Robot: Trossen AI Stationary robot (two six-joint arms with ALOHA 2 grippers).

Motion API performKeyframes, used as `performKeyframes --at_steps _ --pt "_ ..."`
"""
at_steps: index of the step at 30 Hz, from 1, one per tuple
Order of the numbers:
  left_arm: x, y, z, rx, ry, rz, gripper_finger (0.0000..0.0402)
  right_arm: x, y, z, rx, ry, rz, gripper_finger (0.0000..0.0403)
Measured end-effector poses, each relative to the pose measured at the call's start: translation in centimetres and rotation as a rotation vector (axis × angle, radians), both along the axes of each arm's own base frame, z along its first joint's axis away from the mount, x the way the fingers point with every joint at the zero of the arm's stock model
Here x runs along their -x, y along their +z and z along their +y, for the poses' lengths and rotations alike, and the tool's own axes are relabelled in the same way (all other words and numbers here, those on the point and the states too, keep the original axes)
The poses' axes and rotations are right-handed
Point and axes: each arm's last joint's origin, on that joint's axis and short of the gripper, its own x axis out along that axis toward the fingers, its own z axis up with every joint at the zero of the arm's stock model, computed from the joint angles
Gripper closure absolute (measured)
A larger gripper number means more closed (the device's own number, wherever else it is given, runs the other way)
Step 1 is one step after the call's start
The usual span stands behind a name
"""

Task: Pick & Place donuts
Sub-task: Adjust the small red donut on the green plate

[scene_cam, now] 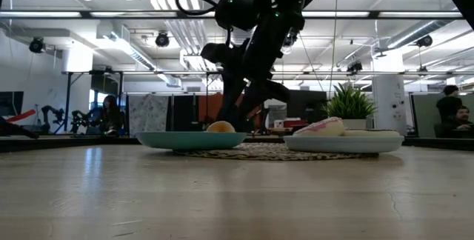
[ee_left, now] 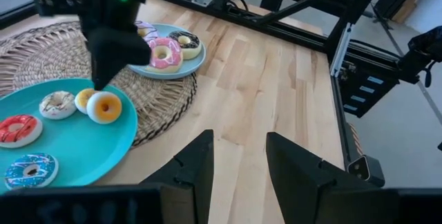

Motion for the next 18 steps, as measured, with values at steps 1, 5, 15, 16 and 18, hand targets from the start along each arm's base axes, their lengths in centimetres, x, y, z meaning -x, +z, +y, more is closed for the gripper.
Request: performKeyframes --at_steps 1,5,15,16,18 --pt "0.0 0.0 0.0 0.0 0.0 0.0 0.0294 0.0 -0.1 0.2 0.002 0.009 0.004 0.0266" --pt "0.0 0.0 0.0 0.001 0.001 -0.001 0.0294 0.2 -0.6 0.5 0.039 0.1 0.026 0.0265" --pt "0.0 0.0 0.0 0.021 0.01 -0.003 0.0294 -0.5 -2.2 0.4 0.109 0.22 0.039 0.021" --pt "0.0 0.0 0.0 0.026 0.012 -0.004 0.0294 -0.6 -2.1 0.5 0.105 0.225 0.035 0.0205" --pt "0.0 0.0 0.0 0.032 0.014 -0.005 0.0294 -0.9 -1.7 0.9 0.099 0.238 0.01 0.0197"
